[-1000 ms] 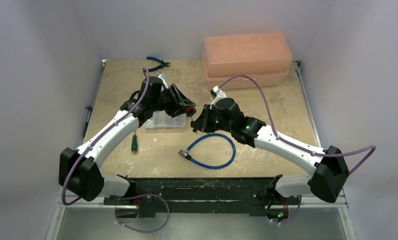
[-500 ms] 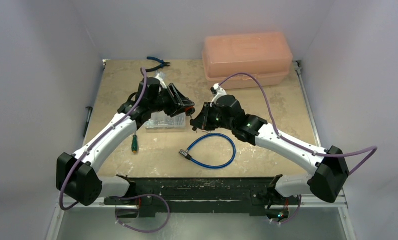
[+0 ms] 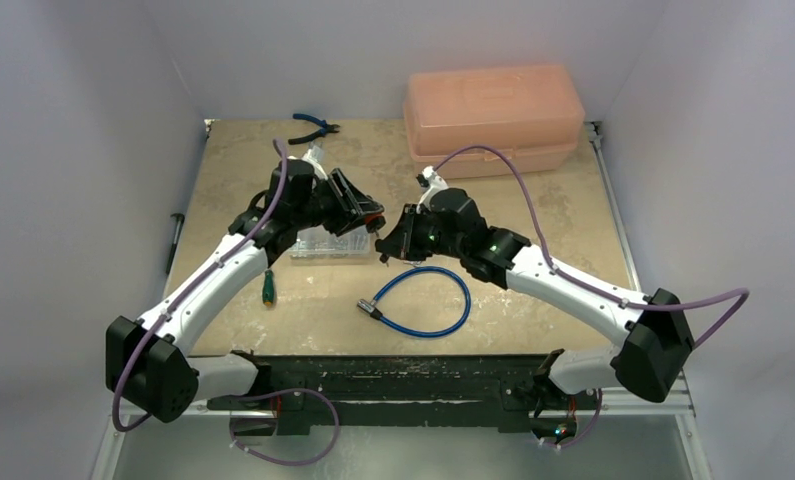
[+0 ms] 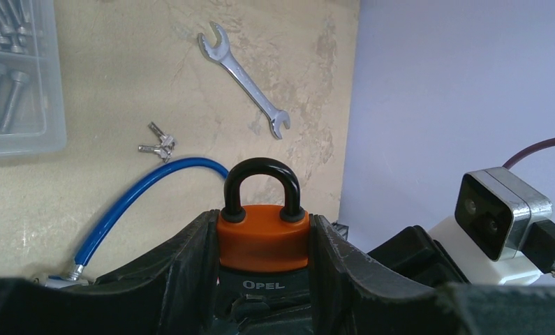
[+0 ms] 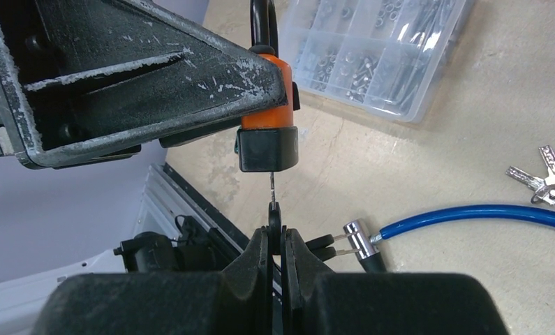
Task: Unlock with the key
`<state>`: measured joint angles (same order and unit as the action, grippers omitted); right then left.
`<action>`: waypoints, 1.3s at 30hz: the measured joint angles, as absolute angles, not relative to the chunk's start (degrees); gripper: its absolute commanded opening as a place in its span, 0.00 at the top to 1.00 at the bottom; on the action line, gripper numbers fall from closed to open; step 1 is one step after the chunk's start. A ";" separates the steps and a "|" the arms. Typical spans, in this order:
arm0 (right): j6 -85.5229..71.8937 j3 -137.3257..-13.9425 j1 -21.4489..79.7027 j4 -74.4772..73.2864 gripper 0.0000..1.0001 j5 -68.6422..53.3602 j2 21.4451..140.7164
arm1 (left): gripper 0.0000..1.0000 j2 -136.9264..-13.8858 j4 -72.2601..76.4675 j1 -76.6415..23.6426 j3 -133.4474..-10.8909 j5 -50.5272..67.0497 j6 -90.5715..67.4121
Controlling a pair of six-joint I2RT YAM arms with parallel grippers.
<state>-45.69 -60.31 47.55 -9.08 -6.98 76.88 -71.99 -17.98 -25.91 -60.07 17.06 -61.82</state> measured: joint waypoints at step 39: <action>-54.37 -62.43 42.54 -4.21 1.00 -20.36 80.62 | 1.00 -64.69 -11.29 -25.50 -54.46 11.66 -60.64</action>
